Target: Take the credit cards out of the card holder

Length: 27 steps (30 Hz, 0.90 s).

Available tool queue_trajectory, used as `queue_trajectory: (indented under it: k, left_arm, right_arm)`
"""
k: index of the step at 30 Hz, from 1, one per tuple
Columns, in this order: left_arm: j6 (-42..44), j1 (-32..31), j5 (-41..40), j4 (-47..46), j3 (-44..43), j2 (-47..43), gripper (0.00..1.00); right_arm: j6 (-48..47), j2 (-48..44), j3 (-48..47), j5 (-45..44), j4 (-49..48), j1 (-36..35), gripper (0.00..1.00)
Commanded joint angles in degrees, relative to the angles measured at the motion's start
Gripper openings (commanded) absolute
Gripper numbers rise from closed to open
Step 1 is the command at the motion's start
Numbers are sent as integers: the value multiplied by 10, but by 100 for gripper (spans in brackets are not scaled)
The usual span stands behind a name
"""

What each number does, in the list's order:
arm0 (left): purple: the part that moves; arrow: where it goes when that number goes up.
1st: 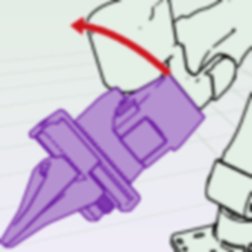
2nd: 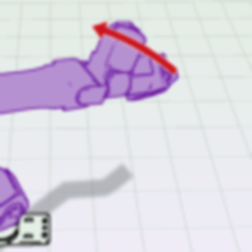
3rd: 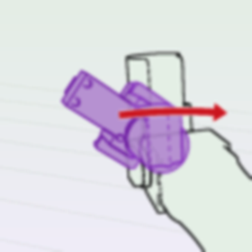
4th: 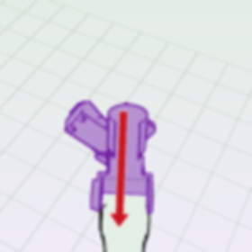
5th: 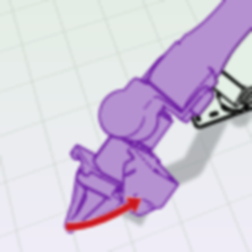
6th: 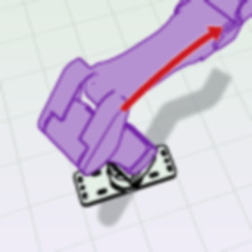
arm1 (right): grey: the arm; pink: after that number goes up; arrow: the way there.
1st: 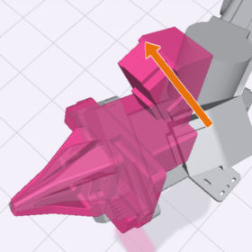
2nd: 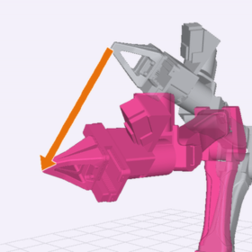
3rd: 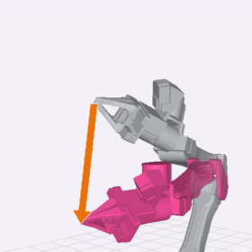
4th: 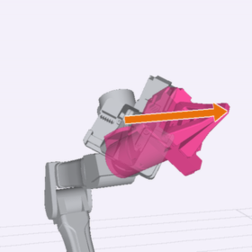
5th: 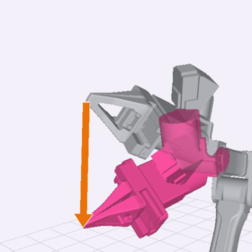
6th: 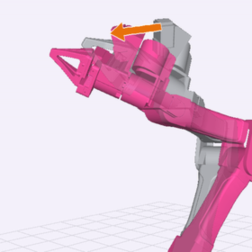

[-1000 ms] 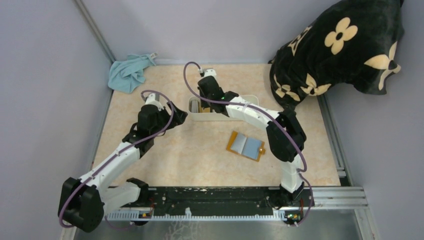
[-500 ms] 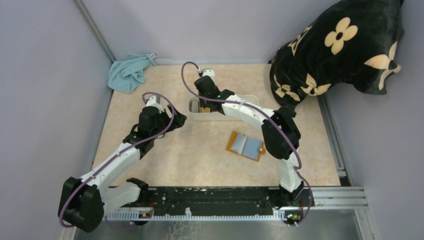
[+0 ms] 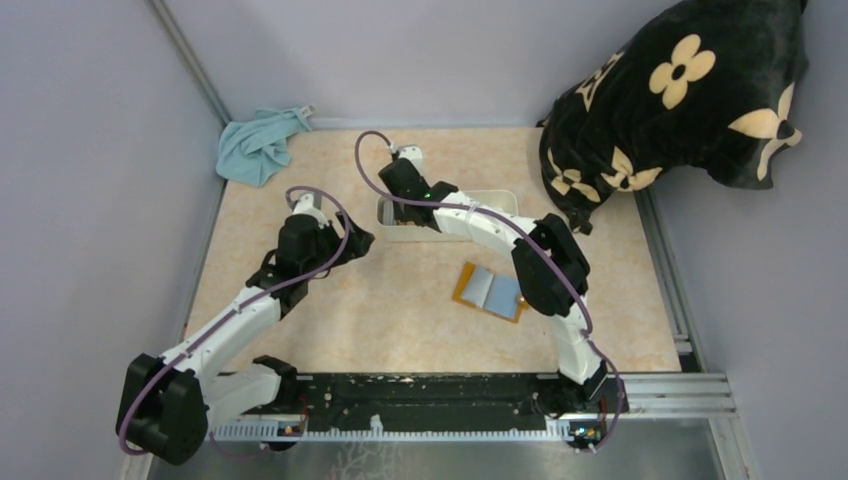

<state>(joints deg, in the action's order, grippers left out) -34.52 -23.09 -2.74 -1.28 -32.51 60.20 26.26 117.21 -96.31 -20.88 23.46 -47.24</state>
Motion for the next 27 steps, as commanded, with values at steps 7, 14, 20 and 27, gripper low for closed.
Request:
queue_trajectory:
  k: [7,14,20,27]
  left_arm:
    - [12,4,14,-11,12,-4,88]
    - [13,4,21,-14,11,3,88]
    - [13,3,26,-14,11,9,88]
    - [14,4,28,-14,10,15,88]
  right_arm:
    - [15,43,-53,-26,1,-5,0]
    - [13,63,-76,-30,6,-5,0]
    - [10,61,-75,-18,-11,-5,0]
    - [5,49,-57,11,-43,-6,31]
